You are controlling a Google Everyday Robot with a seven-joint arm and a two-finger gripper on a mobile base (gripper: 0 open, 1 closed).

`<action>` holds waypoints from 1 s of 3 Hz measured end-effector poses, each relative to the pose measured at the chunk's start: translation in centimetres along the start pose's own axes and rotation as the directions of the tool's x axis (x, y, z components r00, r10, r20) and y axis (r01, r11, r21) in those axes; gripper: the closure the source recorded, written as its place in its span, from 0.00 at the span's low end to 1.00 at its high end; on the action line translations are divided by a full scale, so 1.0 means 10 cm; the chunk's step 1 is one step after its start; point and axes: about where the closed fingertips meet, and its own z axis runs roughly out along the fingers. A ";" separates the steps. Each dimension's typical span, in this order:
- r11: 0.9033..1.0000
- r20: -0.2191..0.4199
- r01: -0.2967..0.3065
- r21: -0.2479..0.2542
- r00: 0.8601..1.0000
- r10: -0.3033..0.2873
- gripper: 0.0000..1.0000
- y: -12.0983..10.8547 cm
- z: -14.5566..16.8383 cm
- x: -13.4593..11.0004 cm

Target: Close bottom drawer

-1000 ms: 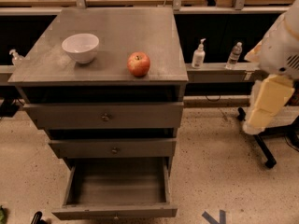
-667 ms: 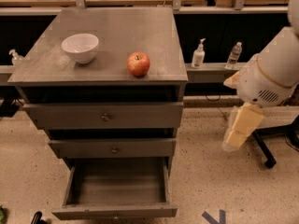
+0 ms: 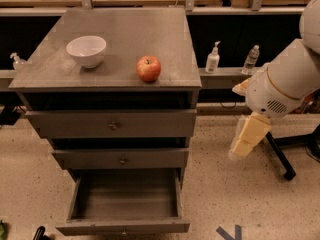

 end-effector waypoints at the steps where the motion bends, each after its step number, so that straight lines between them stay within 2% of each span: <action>1: 0.995 0.055 0.056 -0.079 0.997 -0.052 0.00 -0.04 0.47 -0.08; 2: 0.977 0.083 0.109 -0.182 0.992 -0.095 0.00 0.02 1.43 -0.03; 3: 0.974 0.083 0.088 -0.210 0.994 -0.072 0.00 0.09 1.81 0.10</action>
Offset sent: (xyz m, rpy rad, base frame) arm 0.0336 0.0764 -0.3297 0.0690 0.2689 0.2646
